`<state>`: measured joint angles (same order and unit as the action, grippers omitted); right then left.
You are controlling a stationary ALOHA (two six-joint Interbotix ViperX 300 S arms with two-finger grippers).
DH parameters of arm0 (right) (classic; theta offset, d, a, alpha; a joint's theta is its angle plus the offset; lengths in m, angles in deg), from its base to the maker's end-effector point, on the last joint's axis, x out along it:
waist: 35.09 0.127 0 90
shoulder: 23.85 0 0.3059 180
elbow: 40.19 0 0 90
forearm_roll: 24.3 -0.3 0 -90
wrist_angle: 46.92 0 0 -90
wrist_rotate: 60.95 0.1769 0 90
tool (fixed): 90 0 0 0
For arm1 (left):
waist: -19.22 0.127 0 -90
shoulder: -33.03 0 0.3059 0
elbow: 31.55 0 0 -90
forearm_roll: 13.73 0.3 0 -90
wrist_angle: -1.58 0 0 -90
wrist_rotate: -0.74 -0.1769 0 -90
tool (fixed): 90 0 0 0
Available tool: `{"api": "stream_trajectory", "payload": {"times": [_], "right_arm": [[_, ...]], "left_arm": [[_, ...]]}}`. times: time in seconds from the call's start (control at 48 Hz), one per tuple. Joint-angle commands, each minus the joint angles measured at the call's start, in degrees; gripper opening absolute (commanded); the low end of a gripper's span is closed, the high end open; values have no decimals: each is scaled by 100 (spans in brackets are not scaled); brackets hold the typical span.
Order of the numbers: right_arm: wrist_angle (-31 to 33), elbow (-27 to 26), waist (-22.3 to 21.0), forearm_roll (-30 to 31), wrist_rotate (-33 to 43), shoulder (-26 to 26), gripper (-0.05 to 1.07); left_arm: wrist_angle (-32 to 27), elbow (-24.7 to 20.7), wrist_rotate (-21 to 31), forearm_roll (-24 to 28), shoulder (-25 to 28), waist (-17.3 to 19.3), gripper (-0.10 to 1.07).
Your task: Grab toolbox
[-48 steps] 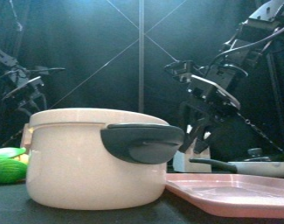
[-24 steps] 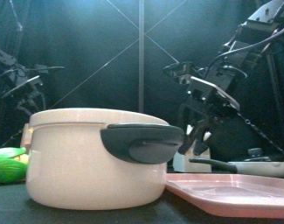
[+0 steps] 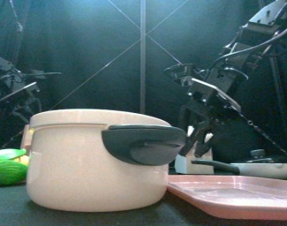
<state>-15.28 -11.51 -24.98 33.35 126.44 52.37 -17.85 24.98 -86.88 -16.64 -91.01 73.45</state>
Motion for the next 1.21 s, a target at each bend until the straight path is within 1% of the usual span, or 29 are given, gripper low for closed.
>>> {"api": "stream_trajectory", "payload": {"times": [0.0,0.208,0.396,0.521,0.604,0.708,0.896,1.042,1.188], "right_arm": [[-18,-123,-35,18,-9,105,99],[-79,-123,-70,18,-9,70,99],[-123,-123,-88,18,-9,53,99],[-123,-123,-88,18,-9,44,99],[-123,-123,-97,18,-9,44,99],[-123,-123,-97,18,-9,44,99],[-132,-105,-97,0,-9,35,99],[-132,-114,-88,0,0,35,99],[-132,-105,-88,-9,0,35,99]], "left_arm": [[53,-9,-9,-62,26,18,74],[105,-9,9,-105,18,-255,74],[114,44,26,-105,70,-185,72],[114,18,35,-114,237,-193,70],[123,0,35,-149,352,-185,66],[141,-44,35,-202,483,-176,58],[149,-123,53,-299,492,-176,42],[132,-149,26,-668,492,-158,39],[114,-149,26,-686,492,-185,39]]}}
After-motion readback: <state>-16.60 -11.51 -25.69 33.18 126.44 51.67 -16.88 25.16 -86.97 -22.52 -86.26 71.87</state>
